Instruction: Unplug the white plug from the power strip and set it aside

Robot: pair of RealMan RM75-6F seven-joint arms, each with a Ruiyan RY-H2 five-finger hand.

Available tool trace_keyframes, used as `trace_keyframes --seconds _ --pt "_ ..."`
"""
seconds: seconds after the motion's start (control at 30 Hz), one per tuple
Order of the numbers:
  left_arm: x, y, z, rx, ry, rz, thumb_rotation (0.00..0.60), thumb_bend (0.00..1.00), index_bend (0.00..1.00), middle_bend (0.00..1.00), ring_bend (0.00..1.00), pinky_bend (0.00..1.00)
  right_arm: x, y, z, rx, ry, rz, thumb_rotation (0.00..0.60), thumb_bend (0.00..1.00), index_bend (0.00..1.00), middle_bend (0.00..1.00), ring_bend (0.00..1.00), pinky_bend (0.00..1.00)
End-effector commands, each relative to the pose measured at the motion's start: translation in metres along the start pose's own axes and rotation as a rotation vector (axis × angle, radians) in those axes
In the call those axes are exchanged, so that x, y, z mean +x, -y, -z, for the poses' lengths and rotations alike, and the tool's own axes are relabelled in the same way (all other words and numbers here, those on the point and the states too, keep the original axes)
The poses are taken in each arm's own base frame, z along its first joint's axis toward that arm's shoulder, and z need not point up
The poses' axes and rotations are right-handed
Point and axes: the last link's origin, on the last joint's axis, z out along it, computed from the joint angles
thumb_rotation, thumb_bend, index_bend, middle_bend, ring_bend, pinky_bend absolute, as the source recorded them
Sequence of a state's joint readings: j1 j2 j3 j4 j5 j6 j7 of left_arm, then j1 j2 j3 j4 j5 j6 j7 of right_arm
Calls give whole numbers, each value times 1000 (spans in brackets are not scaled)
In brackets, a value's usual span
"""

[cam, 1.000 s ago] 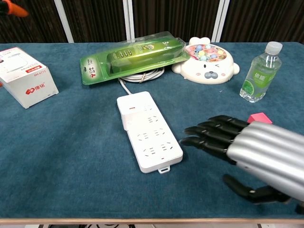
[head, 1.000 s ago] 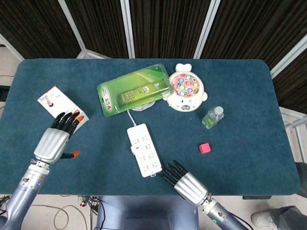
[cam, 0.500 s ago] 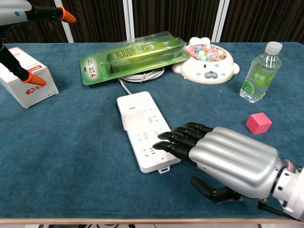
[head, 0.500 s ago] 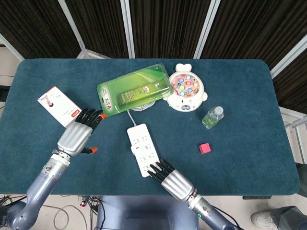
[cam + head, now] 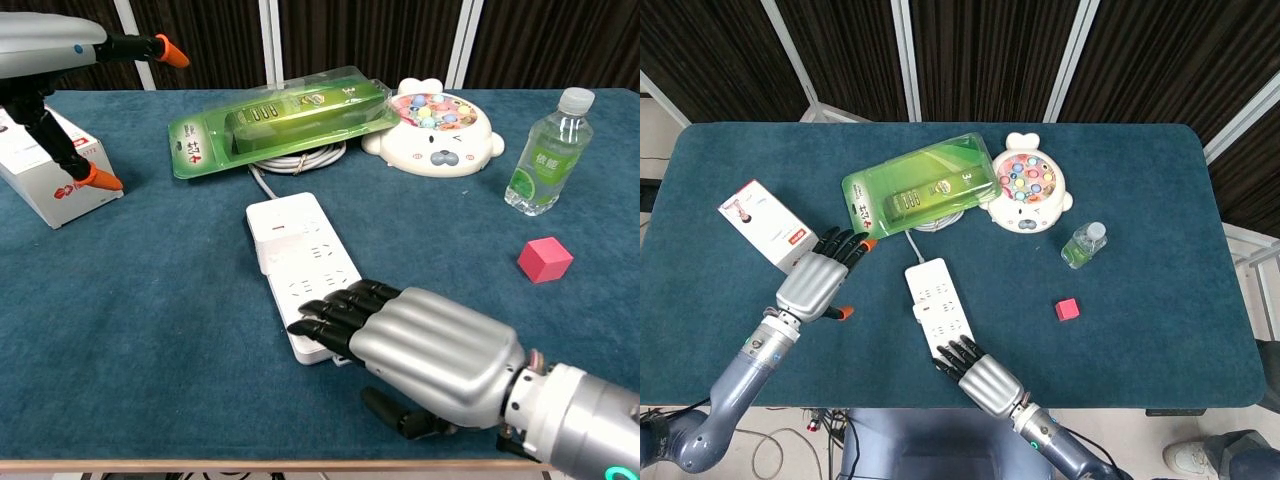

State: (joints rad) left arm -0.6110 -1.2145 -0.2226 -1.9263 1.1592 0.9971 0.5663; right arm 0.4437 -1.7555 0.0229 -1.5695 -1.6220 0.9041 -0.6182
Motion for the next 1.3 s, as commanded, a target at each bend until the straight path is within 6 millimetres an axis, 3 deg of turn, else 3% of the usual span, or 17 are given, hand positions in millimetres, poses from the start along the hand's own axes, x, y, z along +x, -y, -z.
trace_keyframes --seconds 0.03,0.47,0.6,1.0,1.3 --pt "-2 -1 -3 -12 17 -16 600 0 71 48 0 0 -3 2 -2 3 9 4 600 674 17 59 40 86" --pt "-9 -11 -17 -59 54 -42 600 11 87 66 0 0 -8 5 -8 -5 25 4 600 675 28 61 41 86" --pt "-9 -15 -20 -81 62 -57 600 57 92 81 2 0 -8 6 -7 -4 28 3 600 727 28 61 41 85" --pt "-17 -35 -48 -151 105 -182 600 72 225 192 29 3 -11 7 -4 -6 39 -2 600 751 28 61 41 86" --pt "-33 -59 -65 -189 166 -199 600 73 257 240 47 19 -13 4 -1 -15 45 -8 600 754 28 61 41 86"
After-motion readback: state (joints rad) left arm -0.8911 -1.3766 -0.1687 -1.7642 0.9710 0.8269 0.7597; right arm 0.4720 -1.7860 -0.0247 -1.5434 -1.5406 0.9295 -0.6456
